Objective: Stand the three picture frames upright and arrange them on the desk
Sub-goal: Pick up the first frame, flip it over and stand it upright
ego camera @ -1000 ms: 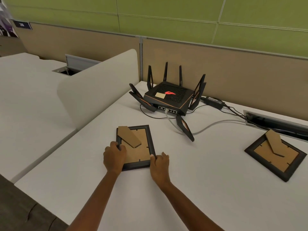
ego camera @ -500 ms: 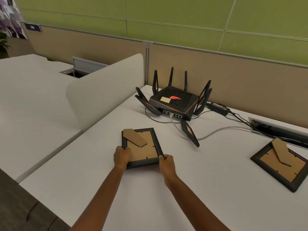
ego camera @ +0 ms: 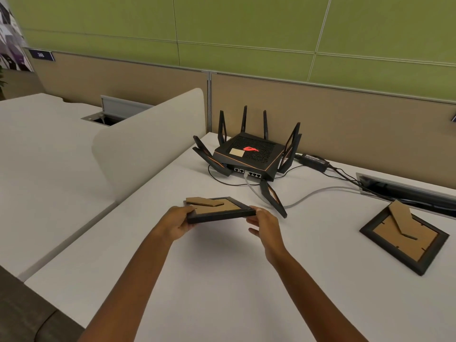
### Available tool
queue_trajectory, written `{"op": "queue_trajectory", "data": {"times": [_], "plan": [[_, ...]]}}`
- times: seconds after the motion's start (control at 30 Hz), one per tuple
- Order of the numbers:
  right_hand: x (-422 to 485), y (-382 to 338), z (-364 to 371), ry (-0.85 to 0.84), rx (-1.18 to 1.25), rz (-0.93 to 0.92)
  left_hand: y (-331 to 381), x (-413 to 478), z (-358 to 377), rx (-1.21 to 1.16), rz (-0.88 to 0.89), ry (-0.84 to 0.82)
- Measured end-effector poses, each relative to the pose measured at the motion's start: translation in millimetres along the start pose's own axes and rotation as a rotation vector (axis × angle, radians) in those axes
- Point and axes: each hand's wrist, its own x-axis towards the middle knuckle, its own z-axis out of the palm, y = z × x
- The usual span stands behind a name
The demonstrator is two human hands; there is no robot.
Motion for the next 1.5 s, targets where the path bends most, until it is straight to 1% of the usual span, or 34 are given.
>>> {"op": "queue_trajectory", "data": {"times": [0.07,0.17,0.3,0.33,0.4,0.53,0.63,0.73,0.83,0.97,1.13,1.27,1.37,1.5], "plan": [[-1,-1,-9,-0.002,-0.047,-0.066,3,-7,6,-0.019,-0.009,-0.028],[-4,-1,-24,-0.042,-0.199,-0.177,6,-15,16,-0.029,-0.044,-0.064],[-6,-2,-47,-0.035,-0.317,-0.378,7,-28,33,-0.049,-0.109,-0.133],[-6,-3,-53,-0.019,-0.319,-0.408,7,-31,38,-0.048,-0.117,-0.151],[-7,-6,-66,-0.007,-0.239,-0.434,6,-38,48,-0.074,-0.133,-0.191],[-11,-12,-90,-0.014,-0.149,-0.448,4,-50,66,-0.144,-0.185,-0.269],[-18,-14,-107,-0.018,-0.078,-0.506,0,-57,82,-0.117,-0.182,-0.338],[-24,-15,-125,-0.020,0.000,-0.508,-7,-61,95,-0.060,-0.209,-0.414],[-28,-19,-144,-0.003,0.004,-0.513,-16,-63,109,0.030,-0.250,-0.465],[-33,-20,-169,0.014,0.050,-0.487,-29,-61,128,0.286,-0.215,-0.403],[-35,-15,-196,0.097,0.167,-0.392,-50,-55,149,0.499,-0.185,-0.381],[-35,-9,-211,0.143,0.240,-0.320,-68,-53,165,0.488,-0.188,-0.385],[-36,-7,-221,0.113,0.313,-0.256,-79,-53,174,0.444,-0.179,-0.378],[-35,-2,-231,0.084,0.341,-0.181,-91,-53,183,0.345,-0.136,-0.362]]}}
